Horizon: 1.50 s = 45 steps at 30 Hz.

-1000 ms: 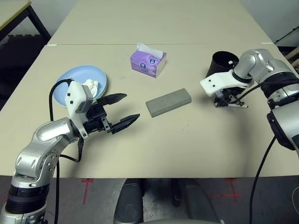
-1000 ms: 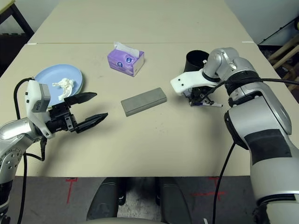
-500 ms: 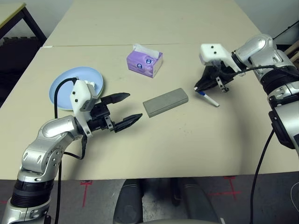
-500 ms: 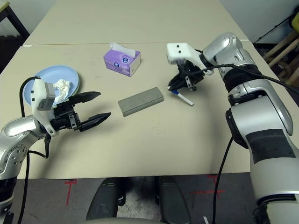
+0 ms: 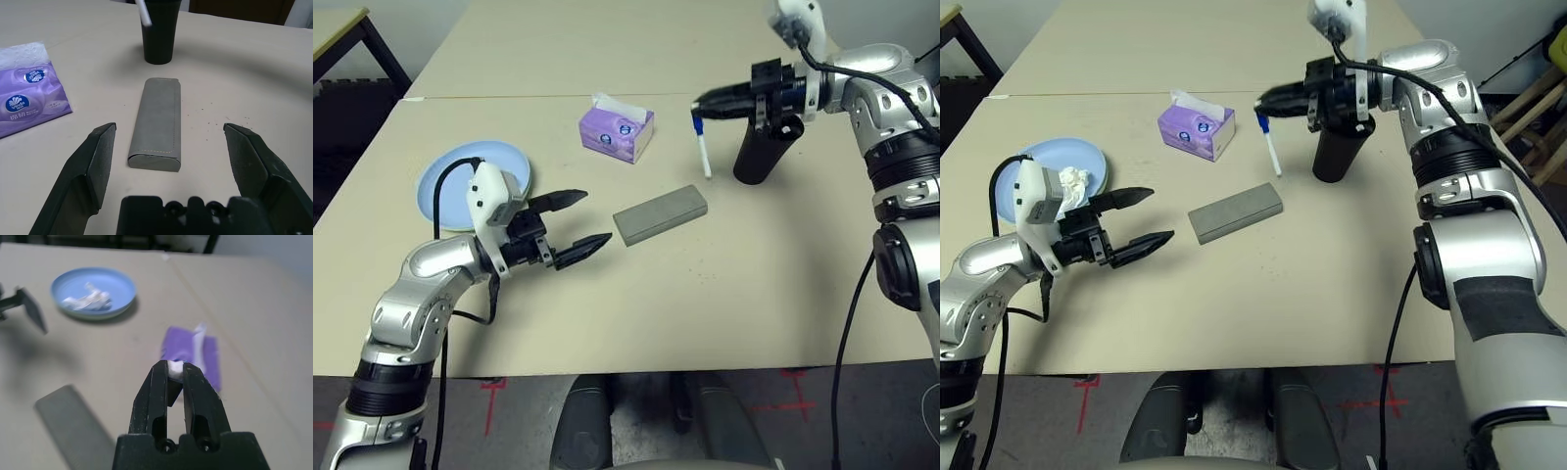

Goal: Organize and tidy the items on the table.

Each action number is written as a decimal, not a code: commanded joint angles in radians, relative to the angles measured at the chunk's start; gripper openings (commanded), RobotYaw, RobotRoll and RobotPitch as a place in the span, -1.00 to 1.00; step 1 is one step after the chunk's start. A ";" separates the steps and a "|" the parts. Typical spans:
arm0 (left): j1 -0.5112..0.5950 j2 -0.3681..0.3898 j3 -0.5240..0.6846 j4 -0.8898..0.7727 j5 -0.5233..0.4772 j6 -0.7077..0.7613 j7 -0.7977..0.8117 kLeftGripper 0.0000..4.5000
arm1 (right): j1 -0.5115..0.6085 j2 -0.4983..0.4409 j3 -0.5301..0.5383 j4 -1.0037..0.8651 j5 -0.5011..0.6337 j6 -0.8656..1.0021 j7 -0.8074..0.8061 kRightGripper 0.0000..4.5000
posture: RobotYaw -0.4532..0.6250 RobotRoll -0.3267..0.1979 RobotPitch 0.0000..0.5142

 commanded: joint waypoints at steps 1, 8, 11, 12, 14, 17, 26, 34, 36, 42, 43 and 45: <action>-0.008 -0.006 -0.021 0.022 0.020 -0.017 -0.017 1.00 | 0.017 0.009 -0.058 0.003 0.017 -0.088 -0.091 -0.87 | -0.01 0.25 -0.65; -0.010 -0.010 -0.024 0.038 0.028 -0.036 -0.026 1.00 | 0.051 -0.011 -0.109 -0.005 0.004 -0.233 -0.223 -0.87 | -0.02 0.25 -0.66; -0.012 -0.009 -0.025 0.045 0.031 -0.041 -0.031 1.00 | 0.056 -0.036 -0.116 -0.007 -0.002 -0.251 -0.255 -0.87 | -0.03 0.25 -0.66; -0.013 -0.009 -0.024 0.047 0.032 -0.042 -0.032 1.00 | 0.059 -0.047 -0.117 -0.008 -0.005 -0.256 -0.266 -0.87 | -0.03 0.25 -0.66; -0.015 -0.008 -0.024 0.051 0.033 -0.043 -0.036 1.00 | 0.071 -0.080 -0.121 -0.012 -0.016 -0.264 -0.288 -0.87 | -0.04 0.25 -0.65; -0.017 -0.007 -0.023 0.055 0.034 -0.043 -0.041 1.00 | 0.088 -0.111 -0.125 -0.022 -0.016 -0.261 -0.299 -0.87 | -0.04 0.25 -0.65; -0.019 -0.003 -0.023 0.055 0.033 -0.037 -0.046 1.00 | 0.222 -0.153 -0.123 -0.119 -0.001 -0.210 -0.313 -0.87 | -0.05 0.25 -0.62; -0.019 -0.001 -0.022 0.040 0.031 -0.025 -0.040 1.00 | 0.279 -0.133 -0.112 -0.131 -0.006 -0.194 -0.324 -0.87 | -0.04 0.25 -0.60; -0.019 -0.002 -0.022 0.036 0.030 -0.022 -0.038 1.00 | 0.285 -0.127 -0.104 -0.132 -0.007 -0.179 -0.316 -0.87 | -0.03 0.25 -0.60; -0.017 -0.001 -0.020 0.026 0.030 -0.014 -0.027 1.00 | 0.305 -0.116 -0.084 -0.153 -0.023 -0.144 -0.316 -0.38 | -0.02 0.25 -0.62; -0.016 -0.001 -0.020 0.025 0.030 -0.013 -0.026 1.00 | 0.307 -0.117 -0.080 -0.150 -0.028 -0.143 -0.317 -0.25 | -0.02 0.25 -0.62; -0.011 0.000 -0.021 0.020 0.032 -0.014 -0.025 1.00 | 0.311 -0.116 -0.074 -0.144 -0.038 -0.149 -0.321 0.10 | -0.01 0.25 -0.64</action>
